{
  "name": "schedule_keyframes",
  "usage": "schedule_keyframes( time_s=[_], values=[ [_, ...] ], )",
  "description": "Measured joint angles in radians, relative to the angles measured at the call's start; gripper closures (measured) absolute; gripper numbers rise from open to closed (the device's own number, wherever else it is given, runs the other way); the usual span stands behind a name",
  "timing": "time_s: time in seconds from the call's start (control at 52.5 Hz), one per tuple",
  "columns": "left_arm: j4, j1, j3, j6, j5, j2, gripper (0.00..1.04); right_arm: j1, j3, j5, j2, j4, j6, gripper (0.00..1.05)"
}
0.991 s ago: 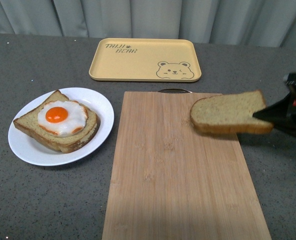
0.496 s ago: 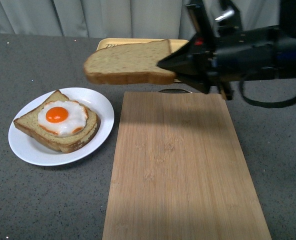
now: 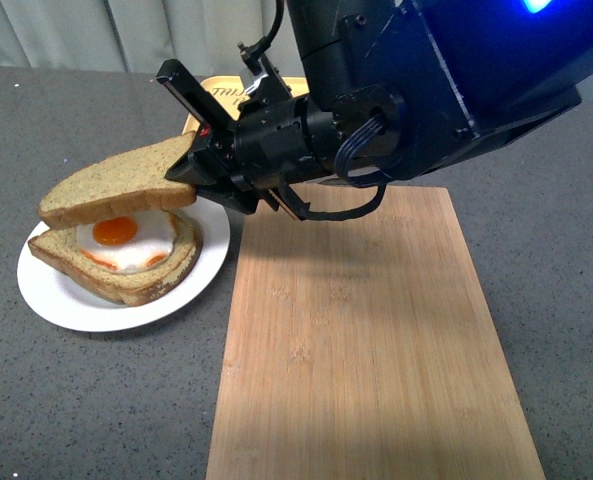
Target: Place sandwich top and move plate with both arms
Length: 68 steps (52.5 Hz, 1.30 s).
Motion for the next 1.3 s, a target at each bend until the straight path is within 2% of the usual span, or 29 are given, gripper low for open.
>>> schedule_keyframes(
  time_s=[0.229, 0.419, 0.648, 0.686, 0.705, 0.743, 0.781, 0.839, 0.915, 1.029, 1.086, 1.296],
  values=[
    [0.000, 0.000, 0.000, 0.000, 0.000, 0.000, 0.07, 0.021, 0.077, 0.024, 0.068, -0.103, -0.055, 1.02],
    [0.000, 0.000, 0.000, 0.000, 0.000, 0.000, 0.07, 0.014, -0.001, 0.033, 0.032, -0.067, -0.092, 0.66],
    [0.000, 0.000, 0.000, 0.000, 0.000, 0.000, 0.07, -0.034, -0.184, 0.110, -0.139, -0.030, -0.205, 0.31],
    [0.000, 0.000, 0.000, 0.000, 0.000, 0.000, 0.07, -0.050, -0.217, 0.137, -0.177, -0.005, -0.222, 0.20],
    [0.000, 0.000, 0.000, 0.000, 0.000, 0.000, 0.07, -0.048, -0.234, 0.209, -0.178, 0.051, -0.257, 0.21],
    [0.000, 0.000, 0.000, 0.000, 0.000, 0.000, 0.07, -0.042, -0.331, 0.552, -0.181, 0.349, -0.390, 0.30],
    [0.000, 0.000, 0.000, 0.000, 0.002, 0.000, 0.07, -0.050, -0.463, 0.826, -0.196, 0.611, -0.551, 0.39],
    [0.000, 0.000, 0.000, 0.000, 0.000, 0.000, 0.07, -0.083, -0.652, 1.068, -0.265, 0.871, -0.731, 0.54],
    [0.000, 0.000, 0.000, 0.000, -0.001, 0.000, 0.07, -0.142, -0.805, 1.084, -0.401, 1.001, -0.823, 0.70],
    [0.000, 0.000, 0.000, 0.000, 0.000, 0.000, 0.07, -0.201, -0.943, 1.035, -0.529, 1.023, -0.862, 0.88],
    [0.000, 0.000, 0.000, 0.000, 0.000, 0.000, 0.07, -0.237, -1.038, 0.998, -0.594, 1.021, -0.873, 1.03],
    [0.000, 0.000, 0.000, 0.000, 0.000, 0.000, 0.07, -0.327, -1.220, 0.897, -0.837, 0.958, -0.883, 1.04]
  ],
)
